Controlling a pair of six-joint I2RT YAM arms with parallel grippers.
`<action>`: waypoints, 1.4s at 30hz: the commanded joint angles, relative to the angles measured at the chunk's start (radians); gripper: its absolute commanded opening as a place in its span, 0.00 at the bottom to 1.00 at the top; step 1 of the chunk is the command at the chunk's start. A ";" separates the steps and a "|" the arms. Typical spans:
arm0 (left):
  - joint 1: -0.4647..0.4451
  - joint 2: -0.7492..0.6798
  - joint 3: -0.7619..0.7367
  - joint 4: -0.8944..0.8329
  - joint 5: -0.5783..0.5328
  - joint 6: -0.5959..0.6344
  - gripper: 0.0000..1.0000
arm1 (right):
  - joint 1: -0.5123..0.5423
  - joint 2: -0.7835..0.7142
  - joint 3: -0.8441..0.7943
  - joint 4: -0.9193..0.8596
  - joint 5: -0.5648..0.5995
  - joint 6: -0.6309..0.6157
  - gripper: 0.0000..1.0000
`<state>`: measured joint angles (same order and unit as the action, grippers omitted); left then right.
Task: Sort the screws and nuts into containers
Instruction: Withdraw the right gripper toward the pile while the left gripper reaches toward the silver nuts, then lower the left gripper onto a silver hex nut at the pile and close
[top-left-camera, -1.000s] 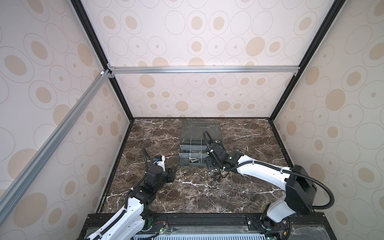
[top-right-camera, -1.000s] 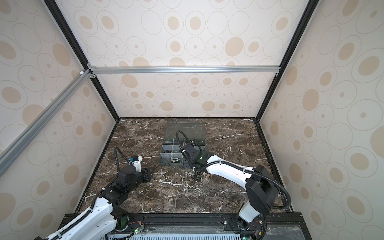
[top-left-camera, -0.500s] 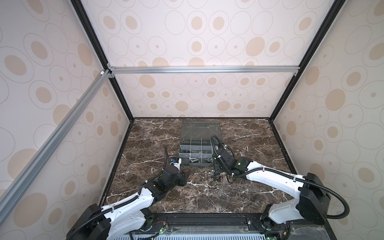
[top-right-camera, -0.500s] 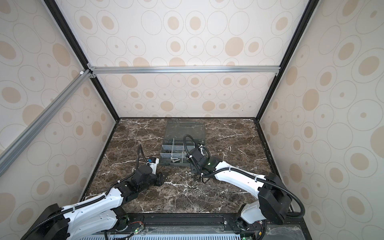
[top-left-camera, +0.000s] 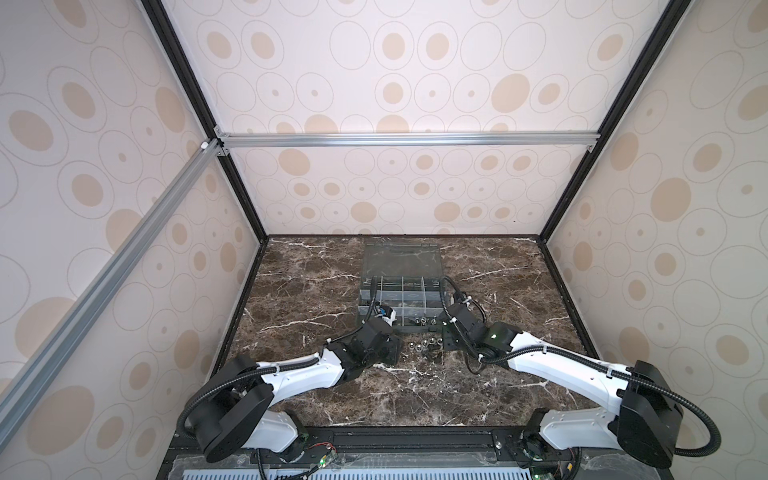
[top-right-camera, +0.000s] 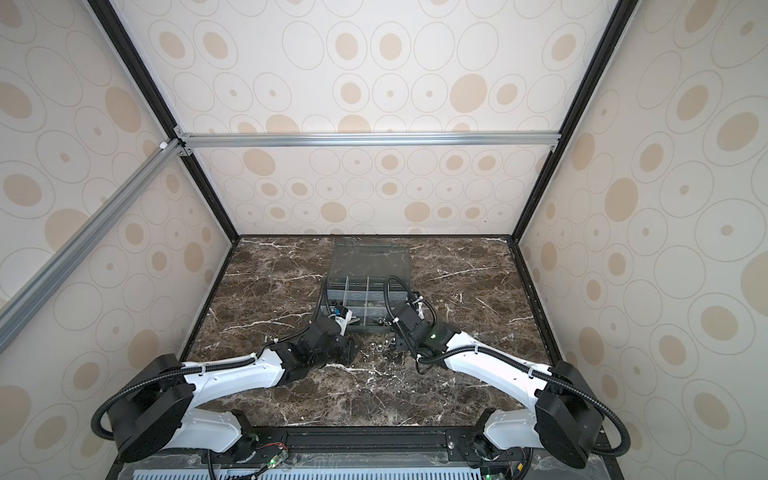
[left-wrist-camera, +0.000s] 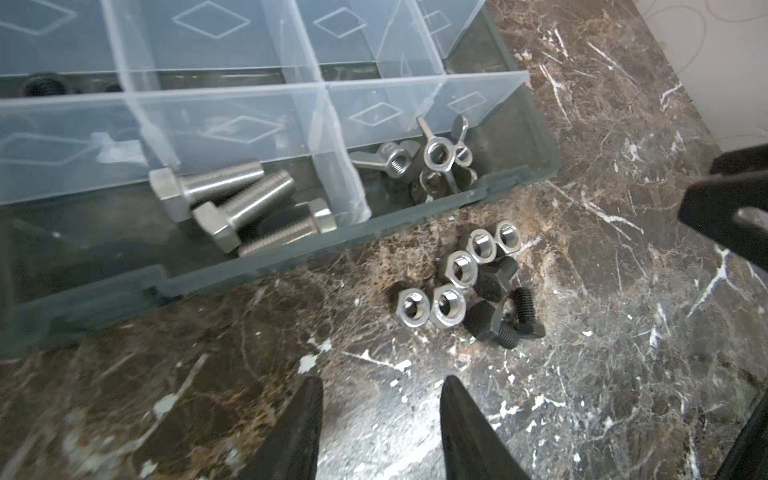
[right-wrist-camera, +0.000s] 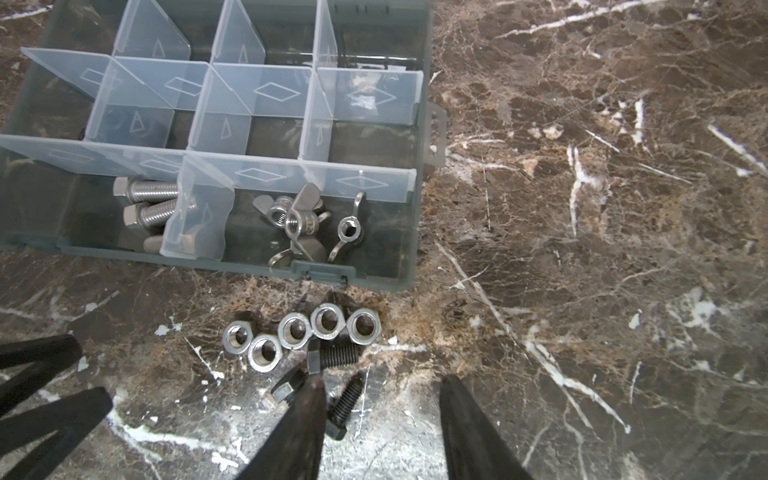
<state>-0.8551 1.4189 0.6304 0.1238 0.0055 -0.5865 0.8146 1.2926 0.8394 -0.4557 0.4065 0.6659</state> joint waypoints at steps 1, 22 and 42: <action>-0.024 0.066 0.086 -0.045 0.011 0.046 0.46 | -0.008 -0.012 -0.017 -0.002 0.008 0.030 0.48; -0.053 0.300 0.288 -0.197 -0.094 0.097 0.32 | -0.013 0.007 -0.040 0.046 -0.004 0.046 0.48; -0.055 0.246 0.186 -0.227 -0.192 0.073 0.24 | -0.024 0.014 -0.051 0.053 -0.043 0.046 0.48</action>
<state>-0.9001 1.7153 0.8558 -0.0444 -0.1406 -0.5083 0.7959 1.2949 0.7959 -0.4030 0.3664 0.6956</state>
